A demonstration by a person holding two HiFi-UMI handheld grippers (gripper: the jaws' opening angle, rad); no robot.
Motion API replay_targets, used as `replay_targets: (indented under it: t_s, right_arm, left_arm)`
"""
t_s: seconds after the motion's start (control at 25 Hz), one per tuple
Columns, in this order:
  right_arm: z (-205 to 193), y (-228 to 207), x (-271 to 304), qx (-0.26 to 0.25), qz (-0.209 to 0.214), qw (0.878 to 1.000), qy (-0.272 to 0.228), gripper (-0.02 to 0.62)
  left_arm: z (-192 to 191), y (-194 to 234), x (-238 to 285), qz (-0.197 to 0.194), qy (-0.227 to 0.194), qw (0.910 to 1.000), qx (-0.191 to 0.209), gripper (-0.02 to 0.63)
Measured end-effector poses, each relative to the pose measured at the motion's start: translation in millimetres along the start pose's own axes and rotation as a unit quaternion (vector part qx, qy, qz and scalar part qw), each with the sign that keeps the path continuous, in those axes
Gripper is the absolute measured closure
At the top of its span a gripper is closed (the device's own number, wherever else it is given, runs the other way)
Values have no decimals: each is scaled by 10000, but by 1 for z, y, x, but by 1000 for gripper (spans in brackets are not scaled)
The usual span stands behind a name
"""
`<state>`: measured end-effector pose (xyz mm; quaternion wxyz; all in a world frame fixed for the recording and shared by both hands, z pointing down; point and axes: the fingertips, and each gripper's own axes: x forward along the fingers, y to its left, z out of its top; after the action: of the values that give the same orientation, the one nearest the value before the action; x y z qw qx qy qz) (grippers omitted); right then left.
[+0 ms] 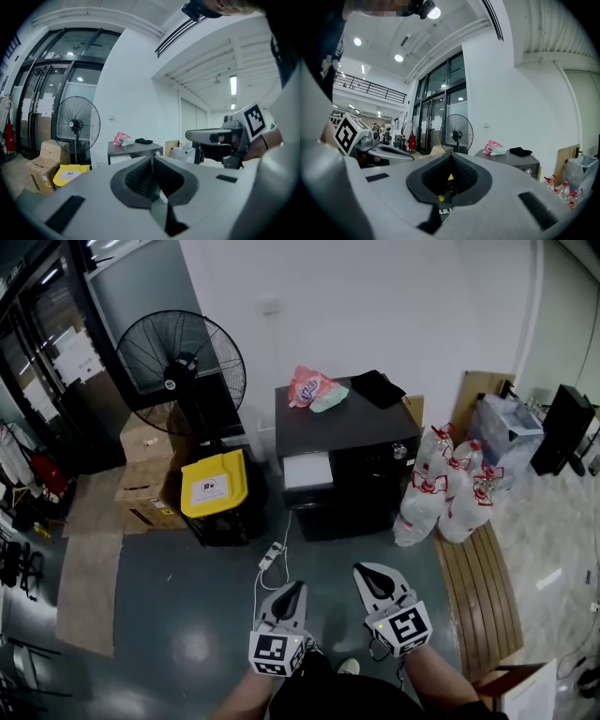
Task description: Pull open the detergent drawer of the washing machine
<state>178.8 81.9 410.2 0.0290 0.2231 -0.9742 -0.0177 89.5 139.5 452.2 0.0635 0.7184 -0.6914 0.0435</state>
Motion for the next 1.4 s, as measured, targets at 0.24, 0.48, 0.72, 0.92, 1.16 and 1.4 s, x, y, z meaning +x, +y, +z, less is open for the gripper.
replay_targets:
  t_s: [0.24, 0.48, 0.72, 0.92, 1.16, 1.4]
  right_arm:
    - [2, -3, -3, -12, -25, 10000, -33, 594]
    - [-2, -5, 0, 80, -8, 10000, -2, 594]
    - [-1, -3, -2, 96, 0, 9999, 31, 594]
    - [-3, -5, -5, 104, 29, 9999, 12, 594]
    - [-4, -6, -11, 104, 56, 9999, -15, 594]
    - [-1, -1, -13, 93, 101, 9999, -6, 594]
  left_arm:
    - [3, -1, 3, 1, -67, 10000, -51, 589]
    - [0, -1, 7, -5, -60, 10000, -75, 589]
    - [4, 0, 3, 13, -70, 10000, -64, 589]
    - [2, -7, 3, 4, -58, 10000, -11, 589]
    - [5, -14, 2, 7, -77, 10000, 34, 589]
    - [7, -16, -4, 23, -89, 9999, 53, 589]
